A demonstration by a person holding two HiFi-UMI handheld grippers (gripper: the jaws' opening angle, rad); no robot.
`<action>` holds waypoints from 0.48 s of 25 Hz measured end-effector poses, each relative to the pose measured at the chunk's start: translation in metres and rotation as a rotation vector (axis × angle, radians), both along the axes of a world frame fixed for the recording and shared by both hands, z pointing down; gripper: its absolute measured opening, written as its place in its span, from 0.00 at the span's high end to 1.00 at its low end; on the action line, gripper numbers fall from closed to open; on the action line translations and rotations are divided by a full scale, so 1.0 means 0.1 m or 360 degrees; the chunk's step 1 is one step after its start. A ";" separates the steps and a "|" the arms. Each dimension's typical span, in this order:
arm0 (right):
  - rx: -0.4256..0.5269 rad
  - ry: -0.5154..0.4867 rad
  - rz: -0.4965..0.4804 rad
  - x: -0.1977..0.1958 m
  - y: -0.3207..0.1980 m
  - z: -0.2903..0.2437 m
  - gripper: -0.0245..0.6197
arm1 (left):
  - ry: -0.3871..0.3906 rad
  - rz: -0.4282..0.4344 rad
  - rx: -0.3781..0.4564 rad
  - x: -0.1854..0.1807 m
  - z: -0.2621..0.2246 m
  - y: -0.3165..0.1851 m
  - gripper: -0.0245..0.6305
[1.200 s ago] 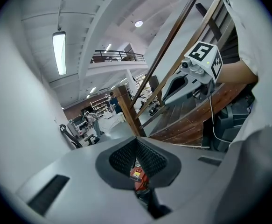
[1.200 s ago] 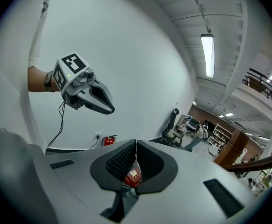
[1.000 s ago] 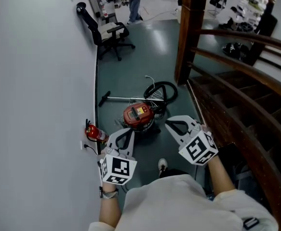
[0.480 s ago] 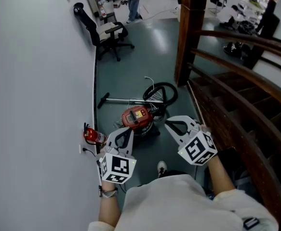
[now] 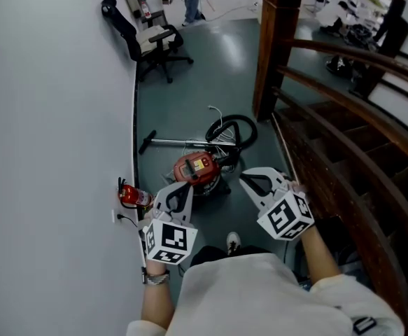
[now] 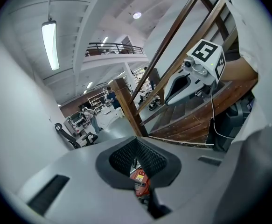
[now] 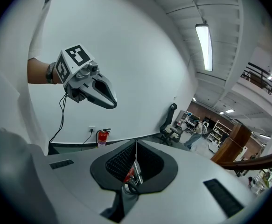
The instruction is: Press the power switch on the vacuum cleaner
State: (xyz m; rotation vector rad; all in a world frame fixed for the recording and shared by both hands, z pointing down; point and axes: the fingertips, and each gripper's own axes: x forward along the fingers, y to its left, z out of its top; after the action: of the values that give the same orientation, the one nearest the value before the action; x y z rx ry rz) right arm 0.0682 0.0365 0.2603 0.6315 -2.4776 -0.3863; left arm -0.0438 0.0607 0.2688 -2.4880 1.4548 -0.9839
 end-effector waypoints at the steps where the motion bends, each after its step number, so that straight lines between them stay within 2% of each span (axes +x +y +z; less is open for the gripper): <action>1: -0.0007 0.0000 0.0005 0.01 -0.02 0.03 0.91 | -0.0005 -0.0001 -0.0005 -0.01 0.02 -0.03 0.96; 12: -0.0022 0.0049 0.0031 -0.04 -0.39 0.21 0.91 | 0.0012 0.0058 -0.0048 -0.07 0.20 -0.47 0.96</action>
State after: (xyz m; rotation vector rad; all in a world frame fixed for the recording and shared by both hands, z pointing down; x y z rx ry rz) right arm 0.0638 -0.0029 0.2813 0.6392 -2.4408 -0.3684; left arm -0.0511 0.0134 0.2884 -2.5325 1.4014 -0.9985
